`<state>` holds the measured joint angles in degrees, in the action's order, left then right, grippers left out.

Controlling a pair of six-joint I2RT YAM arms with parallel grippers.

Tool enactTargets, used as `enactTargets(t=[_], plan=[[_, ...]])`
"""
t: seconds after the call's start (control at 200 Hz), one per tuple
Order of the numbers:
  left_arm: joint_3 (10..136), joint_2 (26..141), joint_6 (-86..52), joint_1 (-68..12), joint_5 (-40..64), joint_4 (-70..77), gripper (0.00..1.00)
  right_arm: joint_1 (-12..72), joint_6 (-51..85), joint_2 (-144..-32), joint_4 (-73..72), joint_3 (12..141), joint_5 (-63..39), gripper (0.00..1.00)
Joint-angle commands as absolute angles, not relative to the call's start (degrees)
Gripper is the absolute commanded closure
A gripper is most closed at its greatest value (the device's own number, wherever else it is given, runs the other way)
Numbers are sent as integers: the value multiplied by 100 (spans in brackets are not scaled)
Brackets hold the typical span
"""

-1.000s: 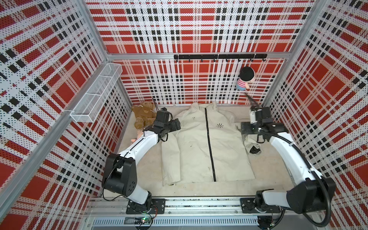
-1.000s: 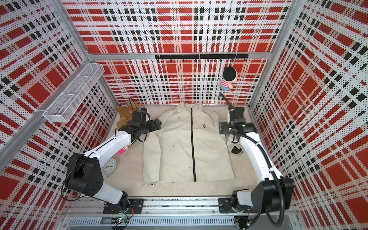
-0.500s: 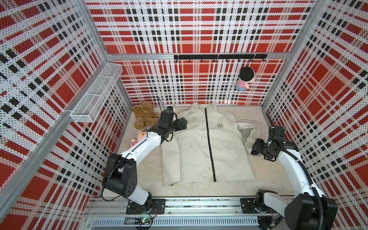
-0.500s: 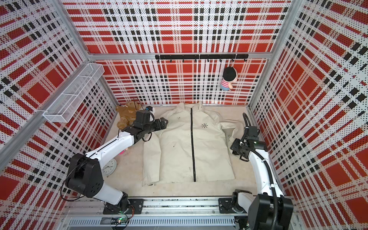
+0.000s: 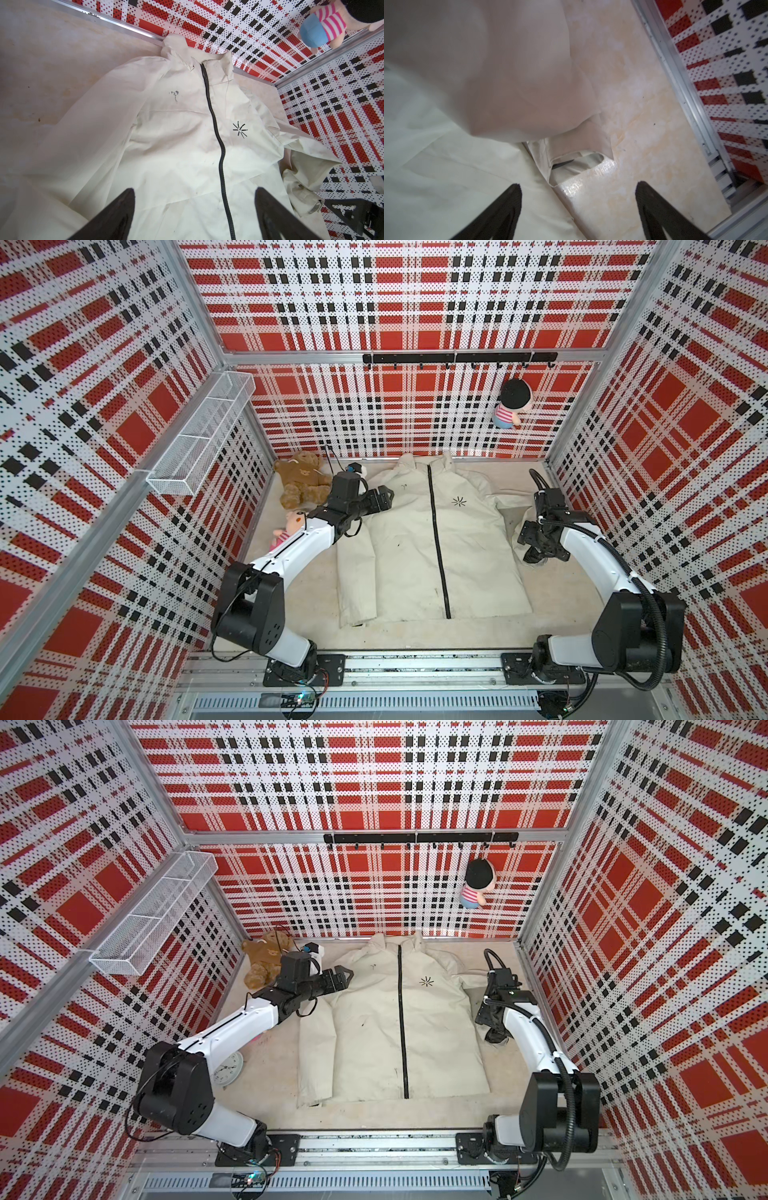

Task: Unzip the jacket
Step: Flatten out the jacket at the center of the board.

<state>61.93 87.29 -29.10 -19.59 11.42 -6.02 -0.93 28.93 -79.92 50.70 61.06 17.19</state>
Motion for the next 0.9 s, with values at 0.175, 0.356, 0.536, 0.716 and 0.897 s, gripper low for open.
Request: enactTargets(t=[0.175, 0.356, 0.536, 0.716, 0.897], plan=[[6154, 8640, -2892, -1934, 1204, -448, 9, -61, 1485, -8613, 4972, 6137, 1364, 7], [6161, 8701, -2883, -1934, 1233, -439, 10, -70, 1340, -8995, 4803, 6139, 1590, 11], [6183, 8758, -2865, -1933, 1195, -442, 10, -68, 1375, -9099, 4729, 5985, 1662, 26], [6227, 8831, -2865, -1934, 1223, -448, 10, -10, 1397, -9051, 4805, 5852, 1896, 43], [6234, 8865, -2865, -1934, 1204, -448, 10, 139, 1337, -8930, 5053, 5998, 2133, 58]])
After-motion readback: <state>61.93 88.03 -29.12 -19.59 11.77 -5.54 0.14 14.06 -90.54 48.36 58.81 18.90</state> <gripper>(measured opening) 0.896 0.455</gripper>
